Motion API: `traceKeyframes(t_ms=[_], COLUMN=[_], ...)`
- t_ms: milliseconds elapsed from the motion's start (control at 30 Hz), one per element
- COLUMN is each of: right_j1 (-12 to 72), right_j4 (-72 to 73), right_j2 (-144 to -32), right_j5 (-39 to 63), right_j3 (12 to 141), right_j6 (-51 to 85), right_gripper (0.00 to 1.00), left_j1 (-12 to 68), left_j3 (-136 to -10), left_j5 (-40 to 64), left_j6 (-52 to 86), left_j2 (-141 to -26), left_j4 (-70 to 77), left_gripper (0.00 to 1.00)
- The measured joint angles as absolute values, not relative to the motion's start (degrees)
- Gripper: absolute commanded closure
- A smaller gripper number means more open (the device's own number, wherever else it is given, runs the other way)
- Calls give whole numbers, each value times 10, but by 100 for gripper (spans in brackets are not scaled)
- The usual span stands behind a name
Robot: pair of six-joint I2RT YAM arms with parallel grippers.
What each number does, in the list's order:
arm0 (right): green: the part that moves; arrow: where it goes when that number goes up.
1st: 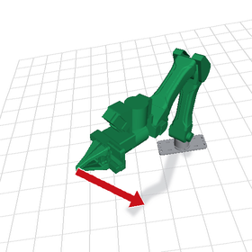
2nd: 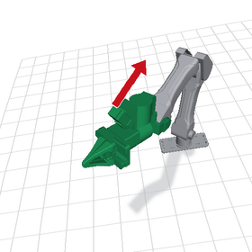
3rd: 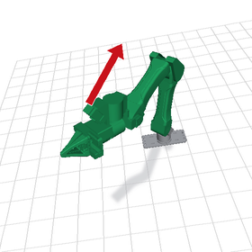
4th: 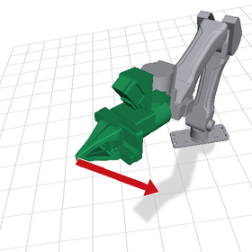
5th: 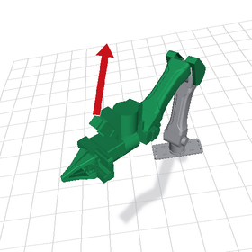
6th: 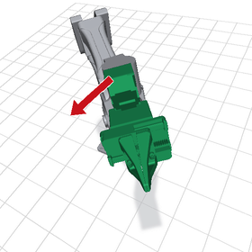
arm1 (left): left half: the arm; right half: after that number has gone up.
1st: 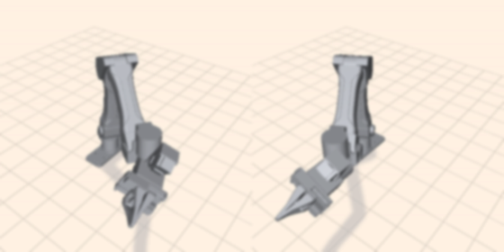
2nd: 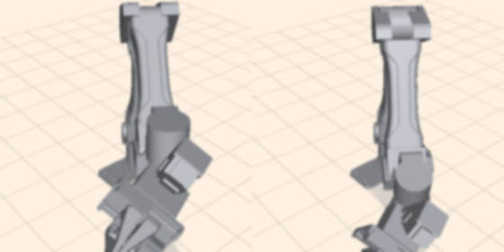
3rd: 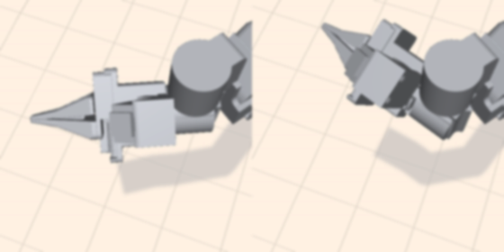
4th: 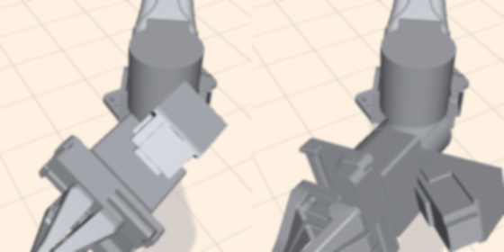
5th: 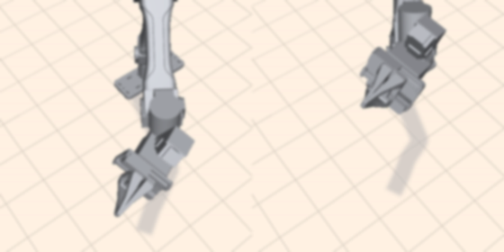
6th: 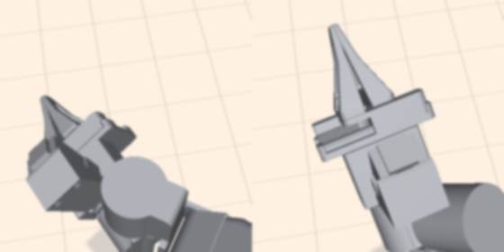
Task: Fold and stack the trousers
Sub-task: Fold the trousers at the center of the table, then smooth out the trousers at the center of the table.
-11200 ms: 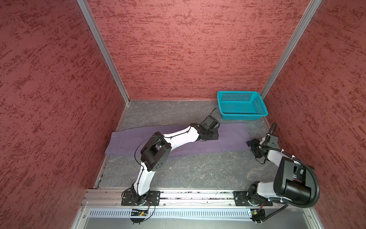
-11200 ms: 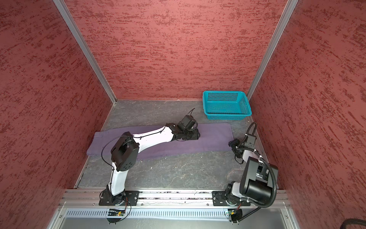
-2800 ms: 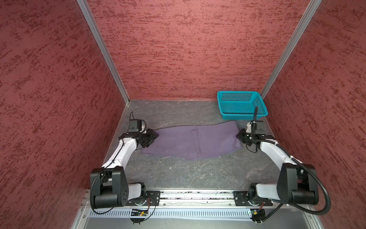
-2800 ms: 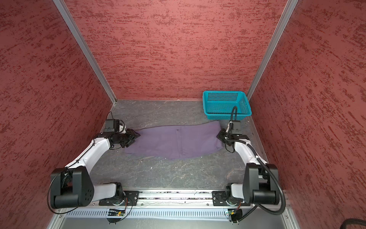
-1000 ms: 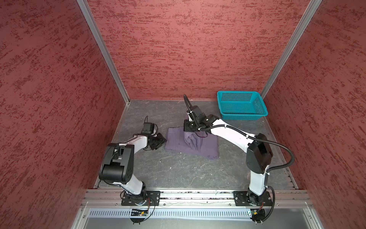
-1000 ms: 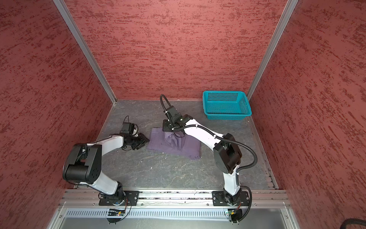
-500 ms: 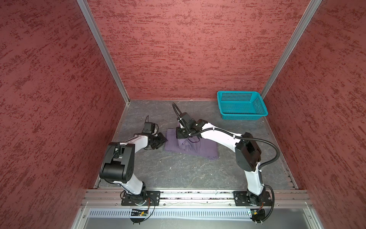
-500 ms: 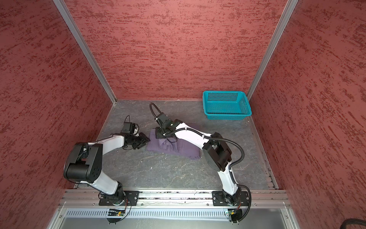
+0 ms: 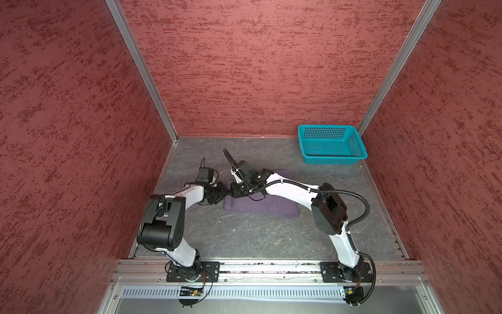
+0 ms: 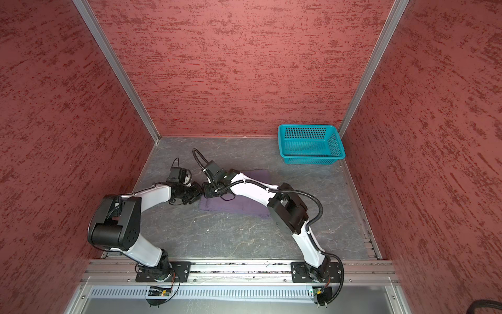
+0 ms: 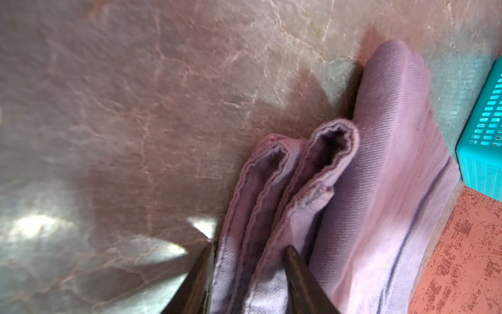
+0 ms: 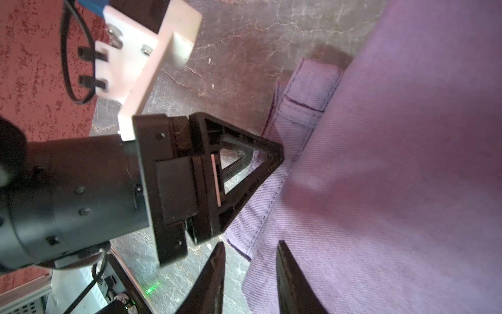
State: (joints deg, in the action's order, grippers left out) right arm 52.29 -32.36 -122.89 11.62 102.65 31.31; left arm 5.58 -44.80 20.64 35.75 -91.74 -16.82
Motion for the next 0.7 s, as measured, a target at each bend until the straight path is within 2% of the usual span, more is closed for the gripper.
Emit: traceKeyframes(t_ms=[133,367,467,533,700], right_j1=[515,423,370,349,328], right_j4=[-312,-215,-173,-159,-161], right_j2=[-1162,-908,-806,-750,-619], right_j5=[97,57,23,-4,-102], right_j3=[971,747,646,588,479], right_j6=[287,290,306,317,342], right_gripper=[78,79,69,58,40], left_j1=[54,59,69,78,99], left_j3=[-449,-496,-509,-510,-510], left_j5=[199,178,174,171,163], left_j6=[357,357,357,357,362], left_j2=[-882,-756,-742,-749,-795], left_j4=[-216,-269,-270,-270,-269], left_gripper=[55,49,46,45,42])
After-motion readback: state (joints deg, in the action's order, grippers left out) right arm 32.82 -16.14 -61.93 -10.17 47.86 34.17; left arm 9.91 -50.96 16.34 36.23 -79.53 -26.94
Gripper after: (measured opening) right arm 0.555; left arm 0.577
